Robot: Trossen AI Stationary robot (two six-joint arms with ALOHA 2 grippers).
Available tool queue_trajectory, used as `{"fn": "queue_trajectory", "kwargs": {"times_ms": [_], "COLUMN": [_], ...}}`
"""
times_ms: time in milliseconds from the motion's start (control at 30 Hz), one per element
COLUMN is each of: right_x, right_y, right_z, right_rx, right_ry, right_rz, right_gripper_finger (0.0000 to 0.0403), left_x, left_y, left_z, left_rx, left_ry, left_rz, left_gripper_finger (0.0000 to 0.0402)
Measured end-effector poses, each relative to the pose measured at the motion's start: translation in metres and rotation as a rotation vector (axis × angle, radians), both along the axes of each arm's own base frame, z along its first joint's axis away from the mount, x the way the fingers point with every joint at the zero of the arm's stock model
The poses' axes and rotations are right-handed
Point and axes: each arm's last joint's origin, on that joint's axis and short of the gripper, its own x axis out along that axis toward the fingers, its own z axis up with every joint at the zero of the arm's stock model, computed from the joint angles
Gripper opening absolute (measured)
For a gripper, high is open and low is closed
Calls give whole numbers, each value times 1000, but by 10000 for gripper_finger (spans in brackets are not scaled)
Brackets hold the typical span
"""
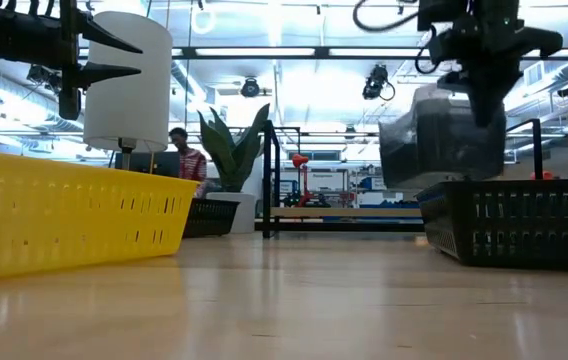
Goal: Stack baskets on shelf by color
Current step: Put the stacked gray bins on the shelf
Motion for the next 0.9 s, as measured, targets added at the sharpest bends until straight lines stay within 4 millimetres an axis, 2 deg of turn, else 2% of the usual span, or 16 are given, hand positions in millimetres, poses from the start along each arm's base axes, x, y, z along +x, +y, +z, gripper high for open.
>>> {"fn": "queue_trajectory", "kwargs": {"times_ms": [333, 633, 733, 900], "right_x": [-12, -19, -20, -21], "right_y": [-19, -27, -27, -26], "right_z": [-20, -39, -42, -43], "right_rx": [24, 24, 27, 30], "right_ry": [62, 105, 112, 115], "right_rz": [-79, -134, -137, -141], "right_gripper_finger": [14, 14, 35, 96], "left_x": [0, 0, 0, 0], "left_y": [0, 0, 0, 0], "left_z": [0, 0, 0, 0], "left_rx": [-1, -1, -1, -1], "left_ry": [0, 0, -1, -1], "left_rz": [0, 0, 0, 0], "left_gripper_finger": [130, 130, 130, 130]}}
